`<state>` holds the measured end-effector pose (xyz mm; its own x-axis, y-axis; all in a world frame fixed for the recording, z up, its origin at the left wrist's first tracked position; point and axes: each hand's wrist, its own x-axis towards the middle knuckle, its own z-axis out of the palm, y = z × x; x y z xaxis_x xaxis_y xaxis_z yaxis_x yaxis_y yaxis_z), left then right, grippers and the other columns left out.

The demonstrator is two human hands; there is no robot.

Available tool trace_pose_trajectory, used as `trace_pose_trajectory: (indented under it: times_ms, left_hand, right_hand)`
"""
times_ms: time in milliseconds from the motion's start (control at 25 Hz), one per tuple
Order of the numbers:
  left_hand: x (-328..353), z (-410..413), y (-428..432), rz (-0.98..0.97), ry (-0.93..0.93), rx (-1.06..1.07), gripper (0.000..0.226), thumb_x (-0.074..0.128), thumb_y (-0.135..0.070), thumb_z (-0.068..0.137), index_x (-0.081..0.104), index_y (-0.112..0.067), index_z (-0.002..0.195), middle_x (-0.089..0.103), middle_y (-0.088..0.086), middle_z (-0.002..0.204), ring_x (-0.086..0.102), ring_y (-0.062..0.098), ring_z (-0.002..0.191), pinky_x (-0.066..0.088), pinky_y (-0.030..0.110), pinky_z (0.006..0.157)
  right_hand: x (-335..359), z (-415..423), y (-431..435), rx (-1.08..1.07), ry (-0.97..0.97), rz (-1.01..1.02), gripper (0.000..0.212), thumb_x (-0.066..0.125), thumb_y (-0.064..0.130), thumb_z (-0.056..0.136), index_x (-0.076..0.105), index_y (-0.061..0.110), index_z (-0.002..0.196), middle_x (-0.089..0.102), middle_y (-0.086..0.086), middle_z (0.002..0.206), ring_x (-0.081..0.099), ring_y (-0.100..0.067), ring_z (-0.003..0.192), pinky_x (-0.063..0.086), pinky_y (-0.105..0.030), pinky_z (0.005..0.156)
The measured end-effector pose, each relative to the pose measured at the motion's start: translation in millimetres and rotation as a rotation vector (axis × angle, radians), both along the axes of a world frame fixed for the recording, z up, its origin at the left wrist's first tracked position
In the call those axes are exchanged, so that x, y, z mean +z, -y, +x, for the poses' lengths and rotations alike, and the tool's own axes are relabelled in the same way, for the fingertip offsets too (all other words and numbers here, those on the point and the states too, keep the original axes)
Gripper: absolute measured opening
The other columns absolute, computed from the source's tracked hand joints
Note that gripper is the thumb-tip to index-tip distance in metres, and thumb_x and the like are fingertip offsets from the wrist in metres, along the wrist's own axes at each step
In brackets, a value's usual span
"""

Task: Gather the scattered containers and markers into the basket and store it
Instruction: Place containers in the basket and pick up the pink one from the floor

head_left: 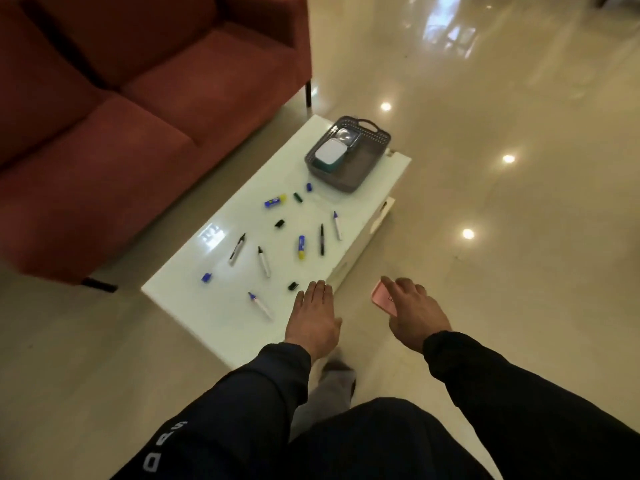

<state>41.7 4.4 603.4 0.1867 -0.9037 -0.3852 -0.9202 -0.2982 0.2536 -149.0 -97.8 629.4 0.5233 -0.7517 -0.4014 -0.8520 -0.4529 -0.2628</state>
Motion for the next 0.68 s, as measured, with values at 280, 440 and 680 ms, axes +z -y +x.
trace_pose_trajectory:
  times_ms: [280, 440, 680]
  left_hand:
    - [-32.6, 7.9, 197.2, -0.022, -0.064, 0.007, 0.072, 0.043, -0.038, 0.099, 0.01, -0.008, 0.154, 0.01, 0.011, 0.163, 0.005, 0.026, 0.15, 0.009, 0.044, 0.122]
    - [-31.6, 43.7, 293.2, -0.013, -0.06, 0.066, 0.071, 0.04, -0.038, 0.1, 0.007, -0.007, 0.155, 0.006, 0.011, 0.164, 0.002, 0.026, 0.151, 0.007, 0.043, 0.122]
    - [-29.3, 84.5, 396.5, 0.003, -0.012, 0.201, 0.072, 0.038, -0.04, 0.1, 0.004, -0.006, 0.154, 0.003, 0.012, 0.164, 0.001, 0.026, 0.15, 0.006, 0.044, 0.122]
  right_hand:
    - [-21.7, 15.0, 177.7, -0.044, -0.034, 0.023, 0.08, 0.063, 0.016, 0.087, 0.021, 0.028, 0.154, 0.038, -0.001, 0.152, 0.046, -0.026, 0.129, 0.048, -0.041, 0.105]
    - [-21.4, 47.2, 285.2, 0.004, -0.043, 0.015, 0.081, 0.064, 0.015, 0.088, 0.021, 0.028, 0.155, 0.039, -0.002, 0.152, 0.046, -0.027, 0.13, 0.048, -0.042, 0.105]
    - [-24.2, 93.6, 422.4, 0.159, -0.047, -0.024, 0.083, 0.059, 0.011, 0.085, 0.02, 0.028, 0.155, 0.038, -0.002, 0.153, 0.044, -0.027, 0.131, 0.046, -0.042, 0.105]
